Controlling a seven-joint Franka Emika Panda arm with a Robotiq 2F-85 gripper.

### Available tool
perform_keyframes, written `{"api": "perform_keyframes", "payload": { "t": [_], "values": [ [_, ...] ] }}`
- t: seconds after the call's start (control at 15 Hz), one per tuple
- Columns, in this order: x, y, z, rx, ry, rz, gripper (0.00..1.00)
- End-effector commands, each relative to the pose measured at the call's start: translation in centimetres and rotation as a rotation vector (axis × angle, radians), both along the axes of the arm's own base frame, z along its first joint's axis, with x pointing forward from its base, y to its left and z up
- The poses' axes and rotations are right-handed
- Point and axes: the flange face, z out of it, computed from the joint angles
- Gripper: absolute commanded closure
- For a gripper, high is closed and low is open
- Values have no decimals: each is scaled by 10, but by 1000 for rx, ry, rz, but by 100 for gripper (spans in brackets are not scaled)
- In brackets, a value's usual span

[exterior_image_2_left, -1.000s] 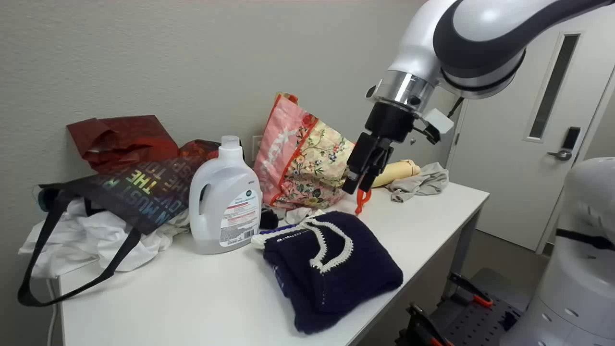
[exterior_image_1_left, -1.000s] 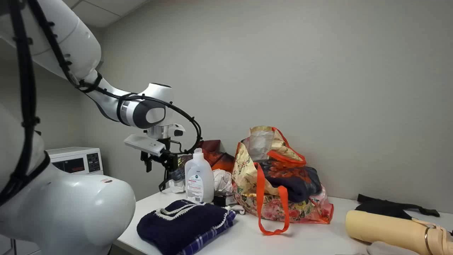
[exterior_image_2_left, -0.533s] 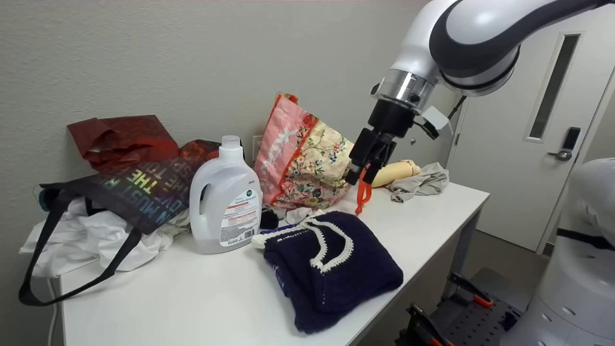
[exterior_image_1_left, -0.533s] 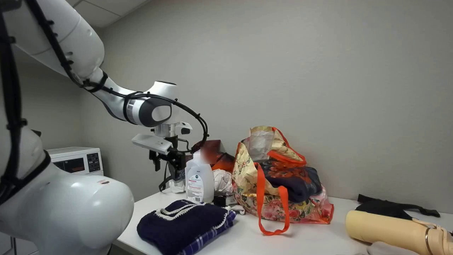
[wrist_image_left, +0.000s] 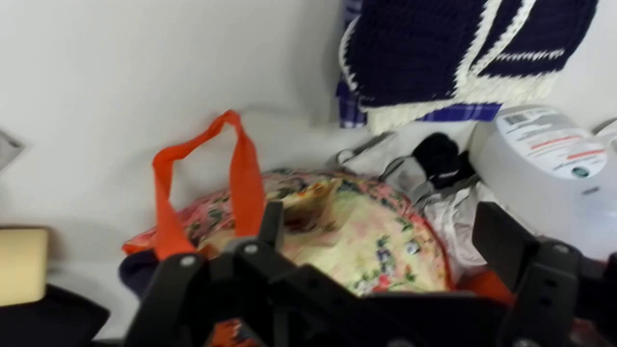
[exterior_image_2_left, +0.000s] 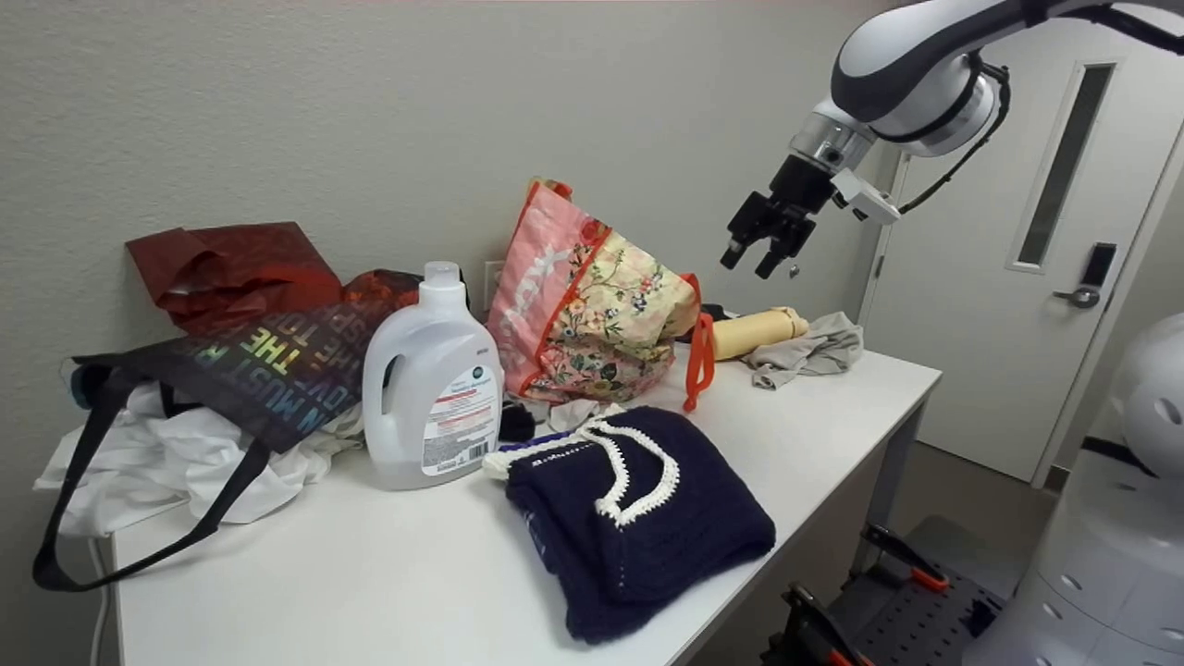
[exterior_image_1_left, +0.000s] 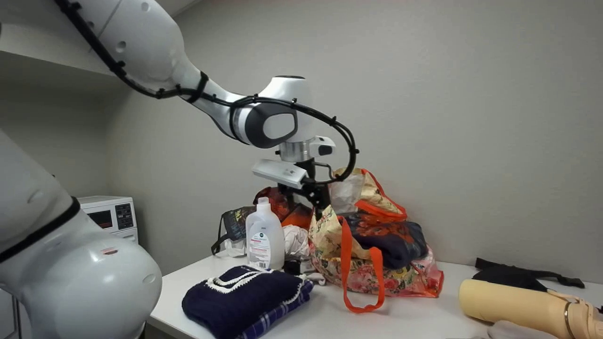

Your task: Put the clothes in the bag

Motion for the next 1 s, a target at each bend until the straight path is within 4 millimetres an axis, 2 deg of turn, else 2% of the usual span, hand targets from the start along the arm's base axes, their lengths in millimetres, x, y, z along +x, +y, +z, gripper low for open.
{"api": "perform_keyframes", "payload": {
  "t": [0.0, 0.2, 0.6, 0.93],
  "values": [
    [44, -64, 0, -7, -31, -119, 0],
    [72, -96, -17, 2, -25, -214, 0],
    [123, -120, -59, 50, -18, -352, 0],
    [150, -149, -86, 7, -78, -469, 0]
  ]
}}
